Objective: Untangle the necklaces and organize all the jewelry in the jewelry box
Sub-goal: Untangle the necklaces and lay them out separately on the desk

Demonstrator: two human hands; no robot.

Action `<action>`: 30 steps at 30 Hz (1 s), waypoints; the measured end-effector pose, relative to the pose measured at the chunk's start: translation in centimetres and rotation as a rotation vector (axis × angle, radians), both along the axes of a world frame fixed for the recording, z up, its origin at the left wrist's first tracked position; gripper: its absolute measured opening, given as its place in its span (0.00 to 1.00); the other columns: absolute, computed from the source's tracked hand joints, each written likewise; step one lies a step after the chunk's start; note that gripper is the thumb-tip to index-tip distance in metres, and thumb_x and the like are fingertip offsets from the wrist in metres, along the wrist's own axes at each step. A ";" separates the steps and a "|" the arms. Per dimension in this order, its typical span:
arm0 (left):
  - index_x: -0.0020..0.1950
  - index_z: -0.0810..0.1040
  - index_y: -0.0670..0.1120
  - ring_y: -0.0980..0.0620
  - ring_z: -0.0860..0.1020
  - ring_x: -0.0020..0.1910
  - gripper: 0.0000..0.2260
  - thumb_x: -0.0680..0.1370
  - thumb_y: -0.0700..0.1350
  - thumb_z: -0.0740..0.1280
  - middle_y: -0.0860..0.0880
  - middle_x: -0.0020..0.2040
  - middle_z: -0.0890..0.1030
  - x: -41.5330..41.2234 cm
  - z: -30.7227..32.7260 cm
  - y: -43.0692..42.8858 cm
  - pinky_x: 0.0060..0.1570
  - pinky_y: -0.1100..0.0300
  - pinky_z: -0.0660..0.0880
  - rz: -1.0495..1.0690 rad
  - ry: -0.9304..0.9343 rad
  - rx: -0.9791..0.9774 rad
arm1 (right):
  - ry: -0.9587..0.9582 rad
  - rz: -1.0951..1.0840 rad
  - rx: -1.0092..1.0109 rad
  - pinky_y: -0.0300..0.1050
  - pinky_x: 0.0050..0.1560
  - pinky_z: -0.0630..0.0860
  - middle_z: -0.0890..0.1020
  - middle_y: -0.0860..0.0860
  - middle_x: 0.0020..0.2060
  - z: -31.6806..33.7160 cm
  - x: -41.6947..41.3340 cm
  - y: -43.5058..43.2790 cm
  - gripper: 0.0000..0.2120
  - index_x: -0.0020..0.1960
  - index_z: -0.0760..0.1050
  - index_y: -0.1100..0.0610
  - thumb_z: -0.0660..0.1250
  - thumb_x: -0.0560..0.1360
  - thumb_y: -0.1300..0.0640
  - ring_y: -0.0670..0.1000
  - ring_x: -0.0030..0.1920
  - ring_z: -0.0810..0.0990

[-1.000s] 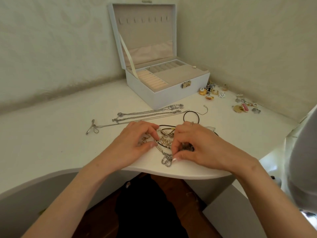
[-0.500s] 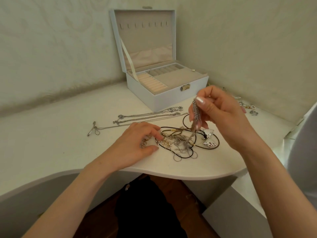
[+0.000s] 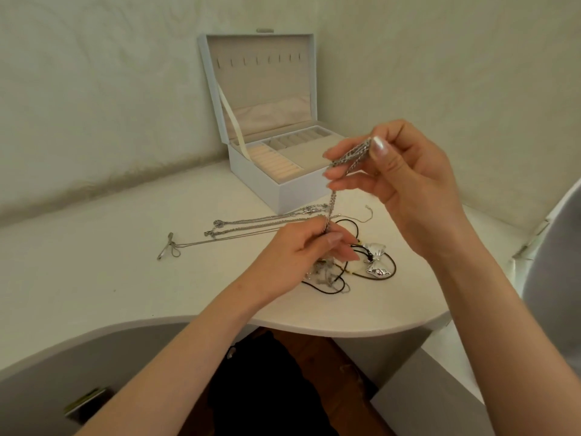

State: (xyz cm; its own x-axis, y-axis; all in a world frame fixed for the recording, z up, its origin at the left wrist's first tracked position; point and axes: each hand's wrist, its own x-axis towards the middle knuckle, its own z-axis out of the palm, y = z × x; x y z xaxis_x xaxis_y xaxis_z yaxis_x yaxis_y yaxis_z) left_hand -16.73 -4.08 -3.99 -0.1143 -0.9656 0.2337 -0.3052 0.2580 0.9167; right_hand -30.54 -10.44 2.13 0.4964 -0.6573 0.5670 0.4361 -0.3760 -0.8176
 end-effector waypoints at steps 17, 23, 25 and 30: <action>0.51 0.76 0.35 0.46 0.83 0.43 0.10 0.81 0.38 0.56 0.42 0.45 0.84 0.3 1.5 0.5 0.41 0.57 0.81 0.049 0.364 0.070 | 0.086 -0.139 -0.027 0.42 0.35 0.77 0.84 0.54 0.38 0.3 0.5 -0.2 0.06 0.44 0.67 0.57 0.56 0.80 0.61 0.53 0.33 0.81; 0.49 0.78 0.37 0.47 0.84 0.42 0.06 0.79 0.35 0.61 0.40 0.44 0.80 0.7 1.7 0.7 0.38 0.61 0.80 0.099 0.363 0.143 | 0.075 -0.189 0.056 0.45 0.40 0.79 0.84 0.53 0.37 -0.7 0.1 -0.6 0.07 0.45 0.68 0.58 0.56 0.81 0.62 0.53 0.36 0.82; 0.51 0.78 0.36 0.48 0.84 0.42 0.05 0.78 0.34 0.63 0.39 0.45 0.80 0.9 1.6 0.8 0.40 0.62 0.79 0.081 0.328 0.173 | 0.062 -0.199 0.057 0.46 0.41 0.79 0.84 0.53 0.37 -0.6 0.0 -0.7 0.07 0.45 0.68 0.57 0.55 0.81 0.62 0.53 0.36 0.82; 0.53 0.78 0.34 0.48 0.84 0.42 0.07 0.76 0.32 0.64 0.39 0.45 0.82 1.1 1.7 1.1 0.39 0.62 0.79 0.076 0.327 0.193 | 0.074 -0.237 0.053 0.41 0.39 0.78 0.83 0.53 0.37 -0.5 0.1 -0.8 0.08 0.44 0.68 0.57 0.56 0.81 0.63 0.52 0.35 0.82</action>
State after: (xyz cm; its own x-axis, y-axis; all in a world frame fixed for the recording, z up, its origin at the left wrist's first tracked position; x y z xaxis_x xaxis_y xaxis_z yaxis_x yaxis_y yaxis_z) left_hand -15.63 -2.95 -2.28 0.0097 -0.9982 0.0589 0.0001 0.0589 0.9983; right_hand -30.42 -11.23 1.59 0.3634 -0.7881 0.4968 0.2788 -0.4168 -0.8652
